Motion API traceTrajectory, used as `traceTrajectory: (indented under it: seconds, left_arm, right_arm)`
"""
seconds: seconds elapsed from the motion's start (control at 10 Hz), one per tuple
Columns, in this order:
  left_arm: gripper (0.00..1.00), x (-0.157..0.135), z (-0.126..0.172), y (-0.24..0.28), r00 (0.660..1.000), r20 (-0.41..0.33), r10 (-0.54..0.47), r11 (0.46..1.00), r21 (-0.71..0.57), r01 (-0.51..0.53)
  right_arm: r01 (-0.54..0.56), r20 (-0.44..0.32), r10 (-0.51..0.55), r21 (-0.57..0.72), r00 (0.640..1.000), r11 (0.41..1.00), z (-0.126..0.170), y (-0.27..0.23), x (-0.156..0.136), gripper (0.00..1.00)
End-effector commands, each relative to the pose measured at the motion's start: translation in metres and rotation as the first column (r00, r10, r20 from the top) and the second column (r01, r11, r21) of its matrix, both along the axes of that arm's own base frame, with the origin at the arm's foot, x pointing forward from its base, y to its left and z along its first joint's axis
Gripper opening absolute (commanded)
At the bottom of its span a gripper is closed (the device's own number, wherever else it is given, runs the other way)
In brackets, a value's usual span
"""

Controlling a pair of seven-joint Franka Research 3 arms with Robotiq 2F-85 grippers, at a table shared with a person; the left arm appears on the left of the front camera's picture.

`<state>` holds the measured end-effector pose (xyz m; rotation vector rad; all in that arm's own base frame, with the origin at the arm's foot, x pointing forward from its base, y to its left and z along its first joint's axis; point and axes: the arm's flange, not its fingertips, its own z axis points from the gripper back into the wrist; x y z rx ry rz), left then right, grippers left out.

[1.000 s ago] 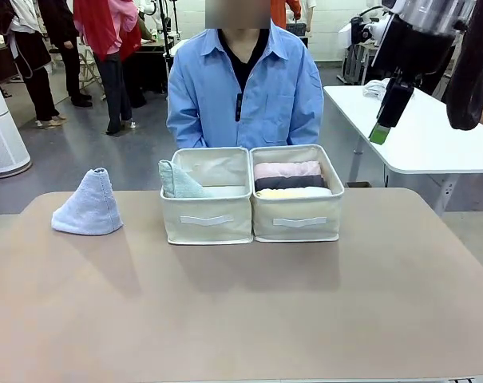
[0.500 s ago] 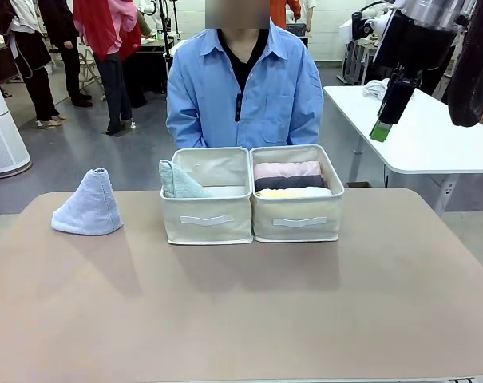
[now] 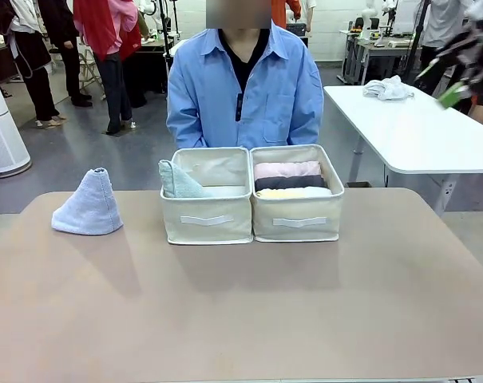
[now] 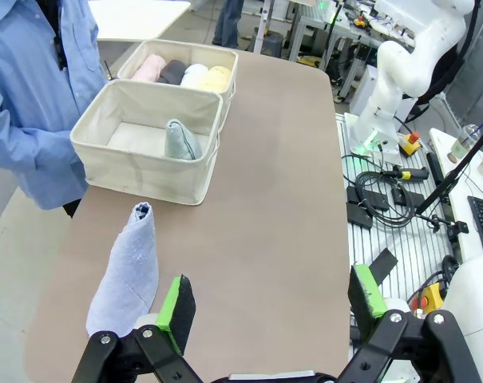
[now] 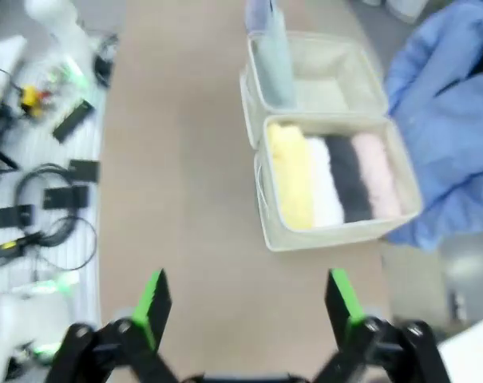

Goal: Sort the towels based on their folding style.
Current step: Pick up one triangle-folded towel and place it in the left Fabric basket.

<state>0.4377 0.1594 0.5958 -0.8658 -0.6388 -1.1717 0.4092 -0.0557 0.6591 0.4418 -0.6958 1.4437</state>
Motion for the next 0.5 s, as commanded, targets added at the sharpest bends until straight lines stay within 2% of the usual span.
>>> traceTrajectory:
  seconds: [0.0,0.2,0.4]
  left_arm:
    - [1.00,0.000,0.002,-0.002,1.000,0.007,0.007,1.000,-0.002,-0.007]
    - [1.00,0.000,0.002,-0.002,1.000,0.007,0.007,1.000,-0.002,-0.007]
    - [1.00,0.000,0.002,-0.002,1.000,0.007,0.007,1.000,-0.002,-0.007]
  right_arm:
    - [-0.034,-0.117,0.054,0.166,0.992,0.986,-0.014,-0.057,0.011,1.00]
    - [-0.088,-0.123,0.121,0.244,0.985,0.966,-0.037,-0.111,0.000,1.00]
    - [-0.060,-0.122,0.093,0.249,0.988,0.967,-0.061,-0.136,-0.009,1.00]
